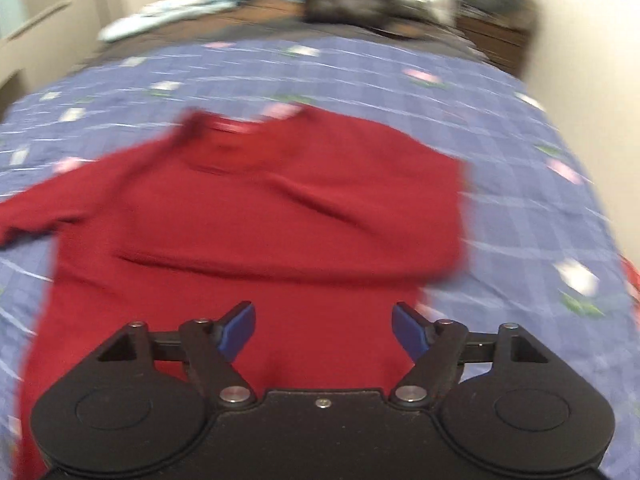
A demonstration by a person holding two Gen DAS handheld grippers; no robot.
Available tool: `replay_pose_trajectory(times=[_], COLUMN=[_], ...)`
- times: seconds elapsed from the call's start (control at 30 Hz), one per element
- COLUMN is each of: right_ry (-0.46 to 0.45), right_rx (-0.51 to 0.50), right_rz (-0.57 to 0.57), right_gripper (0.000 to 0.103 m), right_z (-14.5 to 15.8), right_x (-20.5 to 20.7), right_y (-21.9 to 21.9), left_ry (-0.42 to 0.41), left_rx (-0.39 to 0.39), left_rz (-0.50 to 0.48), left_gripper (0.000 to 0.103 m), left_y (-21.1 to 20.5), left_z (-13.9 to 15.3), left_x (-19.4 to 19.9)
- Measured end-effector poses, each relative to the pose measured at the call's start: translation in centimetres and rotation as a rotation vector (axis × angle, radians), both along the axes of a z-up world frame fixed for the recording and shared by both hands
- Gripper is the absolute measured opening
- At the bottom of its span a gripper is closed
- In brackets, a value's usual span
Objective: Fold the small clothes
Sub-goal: 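Lay the sleeve across the chest and open the right tool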
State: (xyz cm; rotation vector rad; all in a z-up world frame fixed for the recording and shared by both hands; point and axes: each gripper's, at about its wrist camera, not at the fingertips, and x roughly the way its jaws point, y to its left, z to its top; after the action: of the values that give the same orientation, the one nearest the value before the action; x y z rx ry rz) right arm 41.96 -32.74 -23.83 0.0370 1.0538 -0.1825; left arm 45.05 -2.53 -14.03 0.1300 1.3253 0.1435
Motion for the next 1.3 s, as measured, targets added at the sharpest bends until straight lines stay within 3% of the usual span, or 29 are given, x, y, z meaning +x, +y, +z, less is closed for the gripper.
replay_pose_trajectory(times=[0.1,0.2,0.33,0.5,0.6,0.77,0.87,0.93,1.0,1.03,1.13,1.2,1.3], right_ry=[0.042,0.038,0.037,0.014,-0.002,-0.041,-0.028,-0.025,-0.01,-0.012,-0.024,-0.017,0.022], right_rx=[-0.065,-0.134,-0.247,-0.345,-0.415,-0.488,-0.453,-0.401,-0.283,-0.18,0.317,0.514,0.566], right_rz=[-0.065,-0.045,0.102,0.338,0.479,0.651,0.68,0.637,0.483,0.352,-0.247,-0.493,-0.612], right_gripper=[0.078,0.074,0.056,0.05,0.048,0.034,0.013,0.007,0.006,0.006,0.005,0.005,0.005], right_z=[-0.6,-1.6,-3.7,-6.3,-7.3,-7.8,-7.7,-7.2,-6.1,-5.3,-3.3,-4.5,-6.8], right_x=[-1.8,-2.4,-1.8,-0.1,1.6,2.5,3.1,3.6,4.4,4.8,4.3,3.0,2.5], right_y=[-4.6,-7.6,-9.5,-10.0,-9.2,-8.7,-8.9,-9.4,-10.5,-11.5,-17.3,-19.0,-19.2], left_ry=[-0.023,-0.04,-0.053,-0.021,-0.005,0.032,0.038,0.047,0.052,0.053,0.054,0.052,0.062], left_rx=[0.014,0.027,0.075,0.127,0.146,0.168,0.164,0.161,0.162,0.164,0.169,0.164,0.163], left_rz=[-0.024,-0.032,-0.019,0.027,0.051,0.08,0.097,0.114,0.124,0.122,0.114,0.113,0.111], left_gripper=[0.103,0.103,0.103,0.103,0.103,0.103,0.103,0.103,0.103,0.103,0.103,0.103,0.103], left_y=[-2.8,-5.5,-8.4,-11.0,-11.7,-11.9,-11.8,-11.8,-11.8,-11.9,-12.0,-12.0,-11.8], left_z=[-2.3,-4.8,-8.7,-13.7,-15.4,-16.7,-16.9,-17.1,-17.2,-17.3,-17.4,-17.7,-18.0], left_x=[2.6,5.5,9.4,13.6,14.8,15.4,15.4,15.6,15.7,15.8,15.8,15.7,15.9])
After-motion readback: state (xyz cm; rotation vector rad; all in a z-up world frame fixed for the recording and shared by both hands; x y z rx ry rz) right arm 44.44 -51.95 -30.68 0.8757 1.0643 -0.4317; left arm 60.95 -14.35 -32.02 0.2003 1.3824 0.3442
